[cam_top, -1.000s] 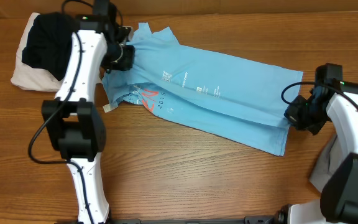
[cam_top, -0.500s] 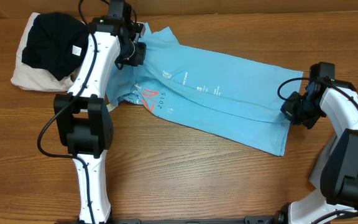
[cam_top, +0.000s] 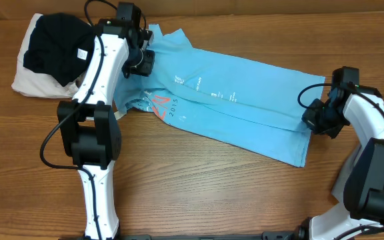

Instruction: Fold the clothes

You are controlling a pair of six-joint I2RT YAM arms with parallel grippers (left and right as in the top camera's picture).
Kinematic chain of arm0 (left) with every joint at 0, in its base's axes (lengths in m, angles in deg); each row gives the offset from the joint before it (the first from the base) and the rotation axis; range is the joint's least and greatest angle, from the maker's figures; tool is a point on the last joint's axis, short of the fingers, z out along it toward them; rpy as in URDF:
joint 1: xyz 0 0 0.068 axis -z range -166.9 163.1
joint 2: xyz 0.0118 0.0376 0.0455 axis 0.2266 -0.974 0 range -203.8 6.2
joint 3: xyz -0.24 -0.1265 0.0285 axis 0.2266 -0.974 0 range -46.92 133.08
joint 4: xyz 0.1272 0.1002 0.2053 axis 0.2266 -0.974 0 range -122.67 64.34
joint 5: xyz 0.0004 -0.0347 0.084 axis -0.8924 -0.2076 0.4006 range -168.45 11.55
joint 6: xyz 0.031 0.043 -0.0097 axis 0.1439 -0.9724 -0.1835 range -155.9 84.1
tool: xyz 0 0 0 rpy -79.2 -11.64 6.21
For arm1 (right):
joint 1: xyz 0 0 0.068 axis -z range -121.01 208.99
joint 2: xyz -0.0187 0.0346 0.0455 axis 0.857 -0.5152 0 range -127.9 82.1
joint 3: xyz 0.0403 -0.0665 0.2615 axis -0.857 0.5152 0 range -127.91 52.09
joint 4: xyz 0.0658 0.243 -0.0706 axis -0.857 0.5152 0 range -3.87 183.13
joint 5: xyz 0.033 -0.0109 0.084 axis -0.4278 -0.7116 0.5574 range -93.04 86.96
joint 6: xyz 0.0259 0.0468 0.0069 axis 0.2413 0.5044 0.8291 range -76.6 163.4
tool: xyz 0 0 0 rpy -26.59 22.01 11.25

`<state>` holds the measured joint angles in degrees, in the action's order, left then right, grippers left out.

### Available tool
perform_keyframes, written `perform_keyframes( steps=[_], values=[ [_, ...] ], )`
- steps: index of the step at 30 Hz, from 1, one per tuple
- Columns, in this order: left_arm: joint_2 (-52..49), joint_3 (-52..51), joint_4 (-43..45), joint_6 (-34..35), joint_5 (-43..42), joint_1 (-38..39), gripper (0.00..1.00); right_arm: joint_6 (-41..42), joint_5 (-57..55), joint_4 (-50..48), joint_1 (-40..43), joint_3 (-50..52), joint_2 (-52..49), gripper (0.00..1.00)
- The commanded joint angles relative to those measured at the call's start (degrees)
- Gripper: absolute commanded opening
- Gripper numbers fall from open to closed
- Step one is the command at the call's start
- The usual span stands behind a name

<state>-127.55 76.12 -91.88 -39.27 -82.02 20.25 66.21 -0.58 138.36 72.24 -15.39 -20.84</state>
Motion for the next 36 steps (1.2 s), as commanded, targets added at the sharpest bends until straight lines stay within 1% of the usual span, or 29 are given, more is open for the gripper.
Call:
perform_keyframes(
  steps=[1, 2, 3, 5, 7, 10, 13, 16, 17, 19, 22, 26, 32, 36],
  values=[
    [-0.6, -0.2, -1.3, -0.3, 2.0, 0.0, 0.77, -0.3, -1.4, -0.1, 0.3, -0.1, -0.1, 0.24],
    [-0.6, -0.2, -1.6, -0.4, 2.3, 0.0, 0.91, -0.4, -1.4, 0.1, 0.3, -0.3, 0.0, 0.36],
    [-0.6, -0.2, -1.9, -0.5, 2.6, 0.0, 1.00, -0.3, -1.3, 0.7, 0.4, -0.9, 0.0, 0.47],
    [-0.6, 0.5, -2.9, -0.9, 3.1, 0.0, 1.00, -0.3, -1.3, 3.3, 0.4, -3.4, 0.0, 0.61],
    [-0.6, 3.0, -5.2, -0.9, 3.1, 0.0, 1.00, -0.4, -1.3, 7.4, 0.4, -7.9, 0.0, 0.64],
    [-0.6, 10.1, -10.6, -0.9, 3.1, 0.0, 1.00, -0.8, -1.3, 15.6, 0.4, -18.0, 0.1, 0.68],
    [-0.6, 21.1, -16.8, -0.9, 1.8, 0.0, 1.00, -4.1, 0.1, 24.5, 0.2, -30.4, 0.1, 0.75],
    [-0.6, 32.9, -20.1, -0.9, -2.1, 0.2, 1.00, -6.4, 0.9, 31.9, -0.1, -42.4, 0.1, 0.82],
    [-0.6, 36.2, -20.2, -0.9, -3.9, 0.3, 1.00, -6.9, 0.8, 33.5, -0.2, -45.9, 0.1, 0.84],
    [-0.6, 40.4, -19.5, -0.9, -6.0, 0.5, 1.00, -8.0, 0.8, 35.8, -0.4, -51.4, 0.1, 0.84],
    [-0.8, 40.8, -16.9, -0.9, -5.6, 0.9, 1.00, -8.3, 0.8, 37.0, -0.8, -55.4, 0.1, 0.85],
    [-2.9, 38.7, -12.2, 0.7, -5.8, 0.9, 1.00, -9.4, 0.8, 37.7, -1.7, -55.5, -0.3, 0.86],
    [-8.1, 38.7, -1.5, 3.8, -10.1, 0.9, 1.00, -9.6, 0.6, 37.9, -3.5, -55.5, -0.8, 0.87],
    [-12.8, 38.7, 5.0, 4.0, -9.5, 1.3, 1.00, -9.6, -0.1, 38.0, -3.9, -55.5, -0.8, 0.87]
  ],
)
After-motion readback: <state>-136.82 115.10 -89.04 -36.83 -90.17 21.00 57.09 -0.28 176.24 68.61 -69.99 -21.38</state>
